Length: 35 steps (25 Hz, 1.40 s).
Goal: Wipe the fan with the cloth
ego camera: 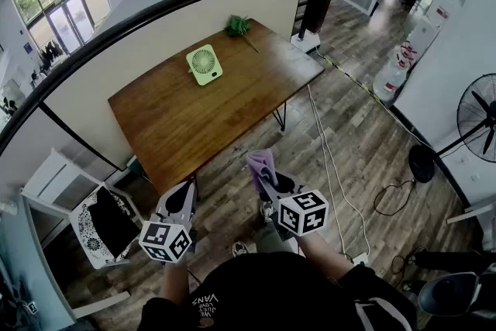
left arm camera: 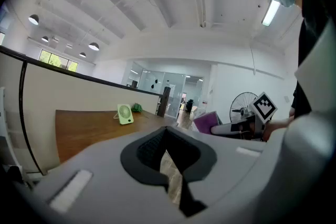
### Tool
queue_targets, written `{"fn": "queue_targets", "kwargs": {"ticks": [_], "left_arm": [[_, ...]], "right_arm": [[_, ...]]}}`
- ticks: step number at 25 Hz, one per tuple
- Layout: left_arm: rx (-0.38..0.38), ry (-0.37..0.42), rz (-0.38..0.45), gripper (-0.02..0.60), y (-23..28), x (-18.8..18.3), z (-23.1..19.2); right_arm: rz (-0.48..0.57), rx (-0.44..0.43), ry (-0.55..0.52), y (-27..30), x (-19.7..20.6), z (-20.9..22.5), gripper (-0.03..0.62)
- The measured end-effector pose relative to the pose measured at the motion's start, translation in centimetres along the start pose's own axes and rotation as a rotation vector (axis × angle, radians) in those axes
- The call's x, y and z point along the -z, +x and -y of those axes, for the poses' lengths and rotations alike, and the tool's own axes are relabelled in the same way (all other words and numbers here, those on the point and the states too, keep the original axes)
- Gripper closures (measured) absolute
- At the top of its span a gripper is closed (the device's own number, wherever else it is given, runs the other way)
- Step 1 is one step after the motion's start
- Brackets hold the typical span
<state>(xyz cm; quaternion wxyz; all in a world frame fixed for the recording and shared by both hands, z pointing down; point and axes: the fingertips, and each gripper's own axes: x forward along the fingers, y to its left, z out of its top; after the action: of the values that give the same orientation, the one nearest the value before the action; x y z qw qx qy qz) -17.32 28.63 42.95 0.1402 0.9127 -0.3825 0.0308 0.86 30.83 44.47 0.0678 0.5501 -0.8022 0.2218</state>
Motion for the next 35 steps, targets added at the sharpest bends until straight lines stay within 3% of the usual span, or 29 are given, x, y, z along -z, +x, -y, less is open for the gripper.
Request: {"fn": "queue_targets", "kwargs": {"ticks": [10,26,35], "left_arm": [[-0.049,0.007,-0.026,0.570,4.8,-0.7,-2.1],[-0.182,-0.037,-0.039,0.570,16.5,-2.2,-5.7],[-0.255,-0.093,-0.037,0.569,20.3,-1.6,-6.7]], "right_arm": [[0.035,-0.024,0.030,3.9,-3.1,3.7,0.493],[-0.063,-0.153,0.006,13.6,-7.9,13.3,0.493],[-0.101,-0.205,-0.018,17.4,-9.4,17.1,0.493]]}}
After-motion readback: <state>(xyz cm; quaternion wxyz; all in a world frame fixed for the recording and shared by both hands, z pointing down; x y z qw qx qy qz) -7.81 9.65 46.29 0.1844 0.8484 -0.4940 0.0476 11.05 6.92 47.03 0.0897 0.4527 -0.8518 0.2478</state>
